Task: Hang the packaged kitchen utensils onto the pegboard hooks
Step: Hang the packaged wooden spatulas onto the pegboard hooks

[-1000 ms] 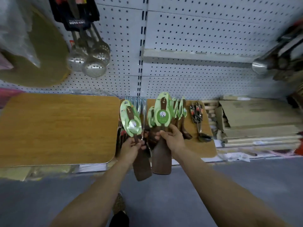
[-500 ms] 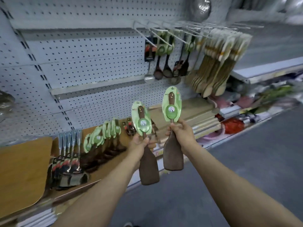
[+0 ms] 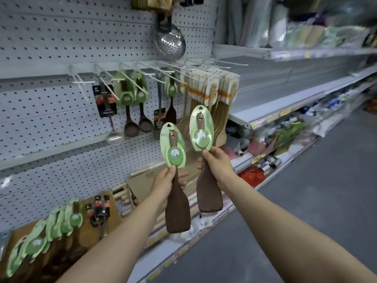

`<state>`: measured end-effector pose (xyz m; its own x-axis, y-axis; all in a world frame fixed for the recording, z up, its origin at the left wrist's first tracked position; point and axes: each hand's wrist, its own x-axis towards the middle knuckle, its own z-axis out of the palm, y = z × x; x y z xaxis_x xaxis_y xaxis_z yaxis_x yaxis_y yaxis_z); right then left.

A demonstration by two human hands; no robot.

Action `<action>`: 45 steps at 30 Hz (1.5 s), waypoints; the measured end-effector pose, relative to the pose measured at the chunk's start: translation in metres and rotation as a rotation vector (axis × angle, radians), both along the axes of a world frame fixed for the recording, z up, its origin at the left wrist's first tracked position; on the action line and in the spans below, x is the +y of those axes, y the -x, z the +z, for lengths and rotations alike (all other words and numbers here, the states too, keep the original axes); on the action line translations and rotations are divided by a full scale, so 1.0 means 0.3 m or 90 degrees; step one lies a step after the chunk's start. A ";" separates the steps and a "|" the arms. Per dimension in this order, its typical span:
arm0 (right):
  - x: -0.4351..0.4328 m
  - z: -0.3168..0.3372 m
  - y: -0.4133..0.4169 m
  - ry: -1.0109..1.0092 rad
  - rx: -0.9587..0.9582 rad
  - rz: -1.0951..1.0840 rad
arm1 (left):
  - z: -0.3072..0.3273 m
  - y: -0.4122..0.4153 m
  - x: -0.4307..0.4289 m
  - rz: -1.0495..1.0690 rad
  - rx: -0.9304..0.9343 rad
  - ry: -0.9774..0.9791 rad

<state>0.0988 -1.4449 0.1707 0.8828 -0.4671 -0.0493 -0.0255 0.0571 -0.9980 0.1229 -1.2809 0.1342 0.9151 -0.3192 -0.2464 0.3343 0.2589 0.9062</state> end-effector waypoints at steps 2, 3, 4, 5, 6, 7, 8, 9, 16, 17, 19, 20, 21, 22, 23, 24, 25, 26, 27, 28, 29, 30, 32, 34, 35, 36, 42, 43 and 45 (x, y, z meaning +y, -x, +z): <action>-0.087 0.019 -0.060 0.004 -0.012 0.004 | 0.014 -0.058 -0.085 0.003 -0.005 0.004; -0.127 0.023 -0.088 0.001 -0.014 0.006 | 0.017 -0.085 -0.121 0.006 -0.004 0.002; -0.161 0.024 -0.108 -0.009 -0.012 0.007 | 0.020 -0.108 -0.152 0.009 -0.005 -0.005; -0.192 0.019 -0.131 -0.025 -0.012 0.006 | 0.024 -0.128 -0.181 0.013 -0.006 -0.011; -0.221 0.017 -0.152 -0.038 -0.014 0.005 | 0.027 -0.148 -0.207 0.018 -0.007 -0.016; -0.248 0.012 -0.177 -0.048 -0.020 0.008 | 0.028 -0.170 -0.232 0.026 -0.008 -0.014; -0.277 0.008 -0.203 -0.052 -0.026 0.013 | 0.027 -0.194 -0.254 0.038 -0.009 -0.014; -0.308 0.002 -0.233 -0.054 -0.032 0.022 | 0.029 -0.220 -0.277 0.052 -0.011 -0.017; -0.501 -0.002 -0.411 -0.064 -0.046 0.151 | 0.034 -0.302 -0.441 0.193 -0.018 -0.021; -0.529 0.008 -0.429 -0.065 -0.050 0.170 | 0.040 -0.307 -0.466 0.217 -0.018 -0.020; -0.590 0.026 -0.461 -0.068 -0.060 0.206 | 0.055 -0.315 -0.519 0.261 -0.022 -0.024; -0.617 0.034 -0.477 -0.064 -0.063 0.226 | 0.061 -0.315 -0.546 0.277 -0.025 -0.027; -0.640 0.042 -0.491 -0.056 -0.064 0.247 | 0.066 -0.313 -0.571 0.292 -0.026 -0.027; -0.659 0.048 -0.507 -0.047 -0.064 0.268 | 0.071 -0.308 -0.595 0.307 -0.027 -0.025; -0.673 0.053 -0.523 -0.043 -0.065 0.288 | 0.076 -0.302 -0.615 0.323 -0.028 -0.017; -0.682 0.059 -0.536 -0.038 -0.066 0.308 | 0.081 -0.294 -0.631 0.341 -0.029 -0.008; -0.685 0.062 -0.549 -0.030 -0.069 0.327 | 0.086 -0.287 -0.645 0.360 -0.031 0.000; -0.684 0.064 -0.561 -0.022 -0.073 0.346 | 0.090 -0.278 -0.655 0.377 -0.033 0.004; -0.679 0.065 -0.573 -0.018 -0.078 0.363 | 0.093 -0.269 -0.663 0.391 -0.033 0.005; -0.673 0.065 -0.583 -0.020 -0.081 0.375 | 0.094 -0.260 -0.668 0.402 -0.034 0.004; -0.668 0.065 -0.593 -0.026 -0.082 0.381 | 0.094 -0.252 -0.671 0.410 -0.034 0.004; -0.665 0.063 -0.602 -0.031 -0.082 0.381 | 0.096 -0.244 -0.674 0.417 -0.036 0.004; -0.663 0.058 -0.620 -0.032 -0.077 0.380 | 0.101 -0.234 -0.679 0.429 -0.041 0.005; -0.664 0.044 -0.640 -0.028 -0.069 0.384 | 0.112 -0.232 -0.684 0.436 -0.044 0.003; -0.662 0.041 -0.650 -0.030 -0.067 0.389 | 0.117 -0.235 -0.687 0.438 -0.049 0.002; -0.658 0.040 -0.662 -0.036 -0.070 0.395 | 0.122 -0.240 -0.689 0.437 -0.056 0.000; -0.631 0.035 -0.727 -0.020 -0.084 0.403 | 0.119 -0.288 -0.692 0.409 -0.082 -0.018; -0.624 0.031 -0.737 -0.018 -0.081 0.403 | 0.120 -0.298 -0.689 0.404 -0.084 -0.016; -0.608 0.019 -0.763 -0.025 -0.080 0.401 | 0.122 -0.320 -0.676 0.398 -0.089 -0.011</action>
<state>0.3277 -1.6273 0.1765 0.9875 0.1433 0.0658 0.0507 0.1063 -0.9930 0.2189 -1.4838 0.1708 0.9511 0.2881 -0.1111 0.0028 0.3516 0.9362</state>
